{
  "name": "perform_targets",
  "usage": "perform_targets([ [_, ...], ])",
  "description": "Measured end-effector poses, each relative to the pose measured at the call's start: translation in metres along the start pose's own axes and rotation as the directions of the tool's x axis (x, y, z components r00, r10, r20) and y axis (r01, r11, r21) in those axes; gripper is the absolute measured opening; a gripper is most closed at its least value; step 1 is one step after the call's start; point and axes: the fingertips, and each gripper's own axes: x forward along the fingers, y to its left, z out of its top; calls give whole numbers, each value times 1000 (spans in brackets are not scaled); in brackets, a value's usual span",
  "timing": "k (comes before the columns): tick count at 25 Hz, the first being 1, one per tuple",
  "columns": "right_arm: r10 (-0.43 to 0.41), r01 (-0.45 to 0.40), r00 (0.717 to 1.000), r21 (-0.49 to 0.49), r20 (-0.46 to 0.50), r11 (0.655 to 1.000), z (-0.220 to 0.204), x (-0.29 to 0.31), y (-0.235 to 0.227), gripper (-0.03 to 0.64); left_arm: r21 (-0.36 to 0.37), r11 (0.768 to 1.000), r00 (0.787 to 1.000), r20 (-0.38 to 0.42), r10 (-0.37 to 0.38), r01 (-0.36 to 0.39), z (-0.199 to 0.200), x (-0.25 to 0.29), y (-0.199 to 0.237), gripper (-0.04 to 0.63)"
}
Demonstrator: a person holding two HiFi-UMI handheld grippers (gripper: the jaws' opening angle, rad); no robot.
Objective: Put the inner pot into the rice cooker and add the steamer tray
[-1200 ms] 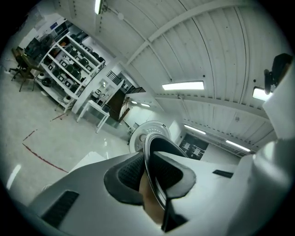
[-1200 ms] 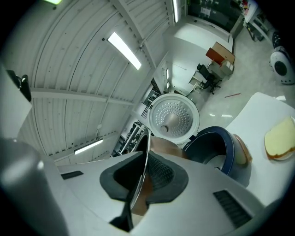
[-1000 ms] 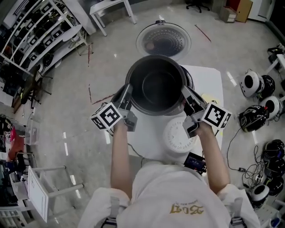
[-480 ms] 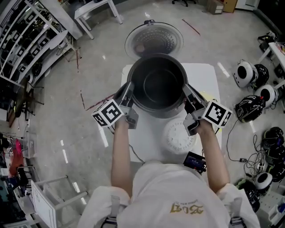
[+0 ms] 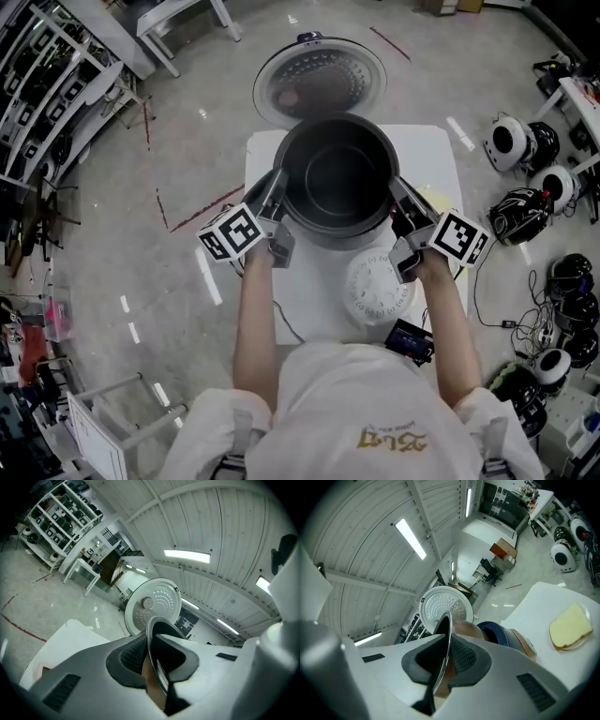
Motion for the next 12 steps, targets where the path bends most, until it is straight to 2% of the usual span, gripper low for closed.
perform_targets([
  [5, -42, 42, 999, 5, -12, 999, -3, 10, -20, 41, 5, 1000, 999, -49, 2, -2, -8, 17, 13, 72],
  [12, -134, 133, 990, -13, -46, 991, -14, 14, -51, 44, 91, 996, 992, -126, 21, -10, -25, 30, 23, 81],
])
